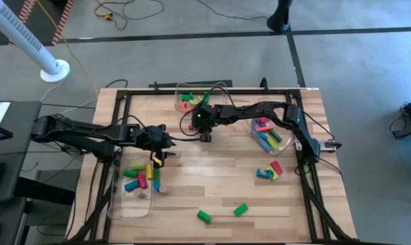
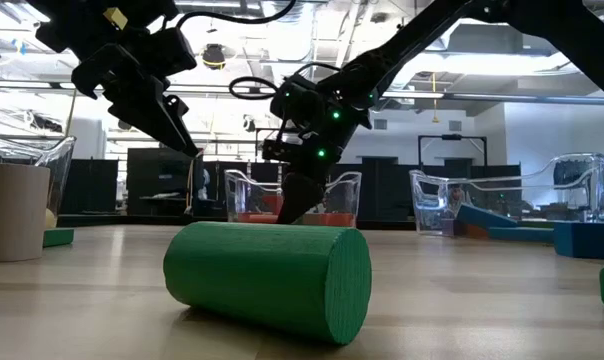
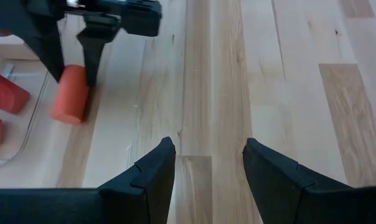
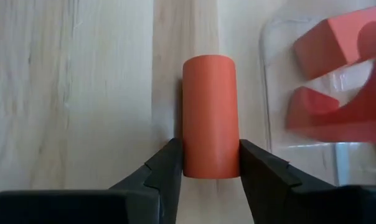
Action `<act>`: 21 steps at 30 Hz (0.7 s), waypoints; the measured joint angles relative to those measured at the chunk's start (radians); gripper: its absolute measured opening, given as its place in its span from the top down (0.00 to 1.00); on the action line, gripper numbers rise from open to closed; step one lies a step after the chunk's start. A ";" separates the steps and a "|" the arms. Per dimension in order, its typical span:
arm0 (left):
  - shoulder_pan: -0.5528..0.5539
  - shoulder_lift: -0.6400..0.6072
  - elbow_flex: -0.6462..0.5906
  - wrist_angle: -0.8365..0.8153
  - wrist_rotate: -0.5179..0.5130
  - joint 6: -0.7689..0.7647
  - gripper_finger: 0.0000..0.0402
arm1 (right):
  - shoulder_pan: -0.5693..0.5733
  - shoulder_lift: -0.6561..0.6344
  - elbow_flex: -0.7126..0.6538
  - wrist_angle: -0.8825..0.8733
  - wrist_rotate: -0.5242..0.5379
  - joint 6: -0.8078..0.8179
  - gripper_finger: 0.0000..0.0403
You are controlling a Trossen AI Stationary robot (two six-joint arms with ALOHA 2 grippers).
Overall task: Sort blocks by size
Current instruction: Put the orange cylindrical block into the left transparent bin
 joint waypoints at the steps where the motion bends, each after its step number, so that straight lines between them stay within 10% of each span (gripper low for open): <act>1: 0.000 0.000 0.000 0.001 0.000 0.000 0.55 | 0.004 0.000 0.000 -0.002 0.000 0.001 0.60; 21: -0.002 0.000 0.000 0.087 -0.004 0.079 0.55 | 0.122 -0.143 -0.001 -0.172 -0.086 0.076 0.60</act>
